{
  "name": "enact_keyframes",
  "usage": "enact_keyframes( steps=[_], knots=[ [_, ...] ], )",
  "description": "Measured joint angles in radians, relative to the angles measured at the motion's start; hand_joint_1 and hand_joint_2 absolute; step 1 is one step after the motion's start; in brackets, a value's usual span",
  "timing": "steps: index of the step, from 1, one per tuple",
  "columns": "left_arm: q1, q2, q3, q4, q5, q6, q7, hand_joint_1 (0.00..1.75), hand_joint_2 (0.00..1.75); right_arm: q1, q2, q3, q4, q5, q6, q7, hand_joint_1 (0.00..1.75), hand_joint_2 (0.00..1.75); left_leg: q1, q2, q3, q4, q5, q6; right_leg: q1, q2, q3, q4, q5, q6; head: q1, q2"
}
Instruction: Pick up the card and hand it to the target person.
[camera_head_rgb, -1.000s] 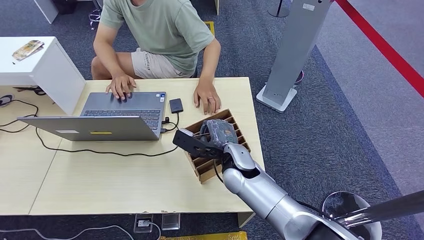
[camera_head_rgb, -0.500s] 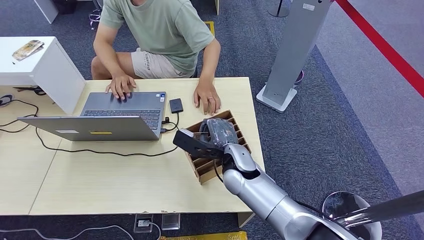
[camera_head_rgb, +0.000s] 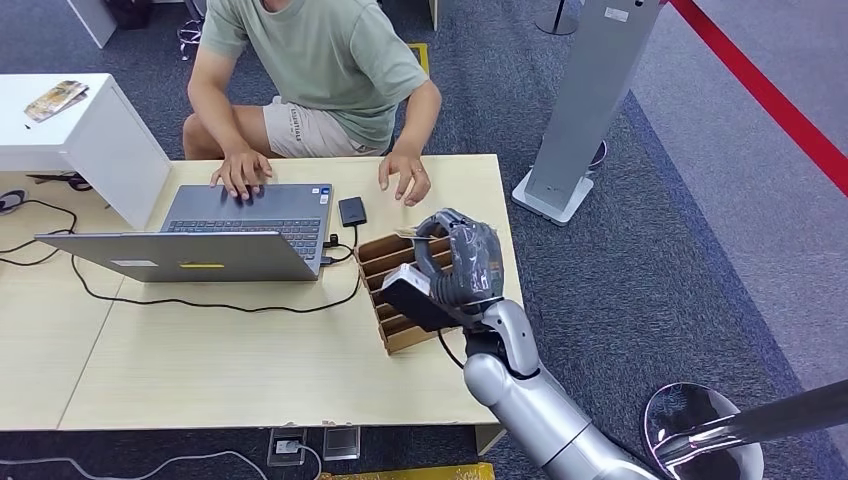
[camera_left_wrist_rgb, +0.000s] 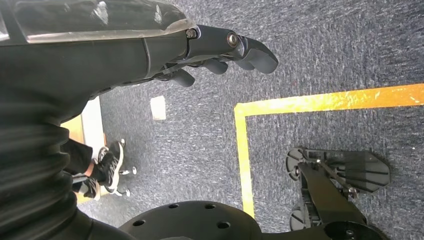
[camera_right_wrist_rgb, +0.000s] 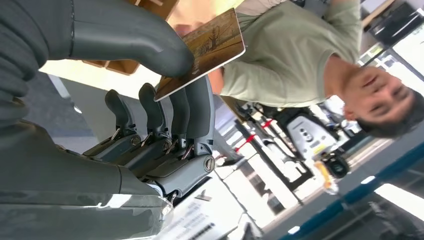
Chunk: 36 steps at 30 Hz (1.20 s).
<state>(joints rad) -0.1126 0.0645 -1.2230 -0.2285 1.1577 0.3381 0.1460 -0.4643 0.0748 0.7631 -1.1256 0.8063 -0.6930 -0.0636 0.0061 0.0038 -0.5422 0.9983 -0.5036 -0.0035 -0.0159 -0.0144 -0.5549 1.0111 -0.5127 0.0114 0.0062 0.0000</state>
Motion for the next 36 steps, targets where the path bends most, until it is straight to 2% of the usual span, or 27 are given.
enact_keyframes(
  steps=[5, 11, 13, 19, 26, 30, 33, 36],
  knots=[
    [-0.001, 0.000, -0.001, 0.000, -0.023, -0.008, -0.002, 0.00, 1.75, -0.049, 0.001, -0.008, 0.030, -0.137, 0.016, 0.071, 1.36, 1.75, 0.000, 0.000, -0.001, 0.000, 0.000, 0.000, 0.000, 0.000, 0.000, 0.000, 0.000, 0.000, 0.000, 0.000],
    [-0.004, 0.000, -0.008, 0.000, -0.044, -0.014, -0.010, 0.00, 1.75, -0.226, 0.046, 0.011, 0.191, -0.207, 0.063, 0.123, 1.36, 1.75, 0.000, 0.000, -0.001, 0.000, 0.001, 0.000, 0.000, -0.001, 0.000, 0.001, 0.000, 0.000, 0.000, 0.000],
    [-0.004, 0.000, -0.012, 0.000, -0.047, -0.014, -0.012, 0.00, 1.75, -0.271, 0.064, 0.019, 0.250, -0.206, 0.075, 0.137, 1.36, 1.75, 0.000, 0.000, -0.001, 0.000, 0.001, 0.000, 0.000, -0.001, 0.000, 0.001, 0.000, 0.000, 0.000, 0.000],
    [-0.005, 0.000, -0.022, 0.000, -0.048, -0.013, -0.010, 0.00, 1.75, -0.394, 0.121, 0.062, 0.436, -0.134, 0.159, 0.270, 1.36, 1.75, 0.000, 0.000, -0.001, 0.000, 0.001, 0.000, 0.000, -0.001, -0.001, 0.001, 0.000, 0.000, 0.000, 0.000],
    [-0.004, 0.001, -0.025, 0.002, -0.034, -0.012, 0.018, 0.00, 1.75, -0.448, 0.166, 0.103, 0.563, -0.098, 0.191, 0.293, 1.36, 1.75, 0.000, 0.000, -0.001, 0.000, 0.001, 0.000, 0.000, -0.001, -0.001, 0.001, 0.000, 0.000, 0.000, 0.000],
    [-0.004, 0.002, -0.025, 0.002, -0.035, -0.018, 0.014, 0.00, 1.75, -0.452, 0.180, 0.118, 0.603, -0.095, 0.196, 0.294, 0.00, 1.75, 0.000, 0.000, -0.001, 0.000, 0.001, 0.000, 0.000, -0.001, -0.001, 0.001, 0.000, 0.000, 0.000, 0.000],
    [-0.004, 0.003, -0.025, 0.002, -0.037, -0.024, -0.005, 0.00, 1.75, -0.453, 0.183, 0.125, 0.633, -0.109, 0.188, 0.286, 0.00, 1.75, 0.000, 0.000, -0.001, 0.000, 0.001, 0.000, 0.000, -0.001, -0.001, 0.001, 0.000, 0.000, 0.000, 0.000],
    [-0.003, 0.003, -0.026, 0.003, -0.037, -0.024, -0.018, 0.00, 1.75, -0.455, 0.179, 0.124, 0.646, -0.153, 0.139, 0.243, 0.00, 1.75, 0.000, 0.000, -0.001, 0.000, 0.001, 0.000, 0.000, -0.001, -0.001, 0.001, 0.000, 0.000, 0.001, 0.000]
  ],
)
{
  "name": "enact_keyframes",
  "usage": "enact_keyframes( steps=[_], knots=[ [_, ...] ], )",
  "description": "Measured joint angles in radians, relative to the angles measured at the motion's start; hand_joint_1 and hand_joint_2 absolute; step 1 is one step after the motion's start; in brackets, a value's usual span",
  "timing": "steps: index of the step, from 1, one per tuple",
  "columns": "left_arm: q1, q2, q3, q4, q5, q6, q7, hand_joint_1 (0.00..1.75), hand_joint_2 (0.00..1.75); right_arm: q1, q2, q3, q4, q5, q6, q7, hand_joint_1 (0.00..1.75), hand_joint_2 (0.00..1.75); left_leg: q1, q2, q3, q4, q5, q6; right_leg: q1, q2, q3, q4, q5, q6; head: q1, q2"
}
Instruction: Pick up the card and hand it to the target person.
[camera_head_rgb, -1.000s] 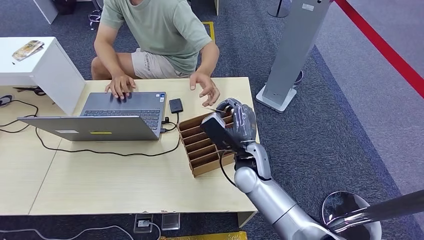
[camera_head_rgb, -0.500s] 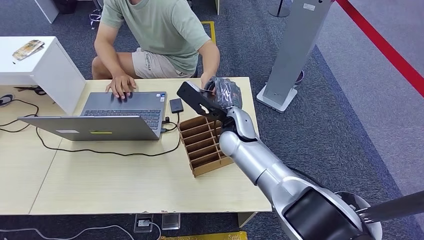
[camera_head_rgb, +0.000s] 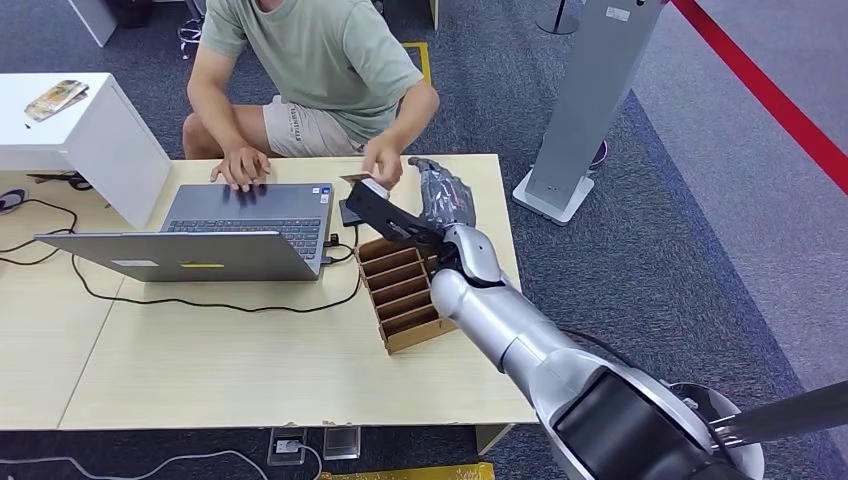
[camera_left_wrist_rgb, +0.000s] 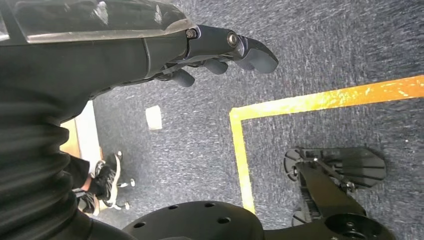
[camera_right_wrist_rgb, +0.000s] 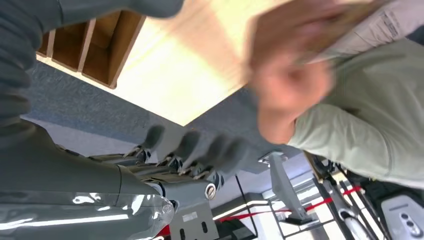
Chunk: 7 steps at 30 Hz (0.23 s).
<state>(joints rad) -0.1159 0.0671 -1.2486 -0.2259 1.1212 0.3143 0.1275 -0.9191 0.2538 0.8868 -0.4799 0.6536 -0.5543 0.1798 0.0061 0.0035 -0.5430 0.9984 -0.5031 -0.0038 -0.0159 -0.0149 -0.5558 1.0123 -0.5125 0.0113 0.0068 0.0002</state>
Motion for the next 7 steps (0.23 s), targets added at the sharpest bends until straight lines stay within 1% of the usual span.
enact_keyframes(
  steps=[4, 7],
  knots=[
    [0.001, 0.000, 0.000, 0.000, 0.004, 0.000, 0.007, 0.00, 1.75, -0.001, -0.014, -0.024, -0.022, -0.077, -0.094, -0.083, 0.00, 1.75, 0.000, 0.000, 0.000, 0.000, 0.000, 0.000, 0.000, 0.000, 0.000, 0.000, 0.000, 0.000, 0.000, 0.000],
    [0.002, 0.000, 0.000, 0.000, 0.005, 0.001, 0.009, 0.00, 1.75, -0.001, -0.027, -0.041, -0.053, -0.102, -0.108, -0.102, 0.00, 1.75, 0.000, 0.000, 0.000, 0.000, 0.000, 0.000, 0.000, 0.000, 0.000, 0.000, 0.000, 0.000, 0.000, 0.000]
  ],
)
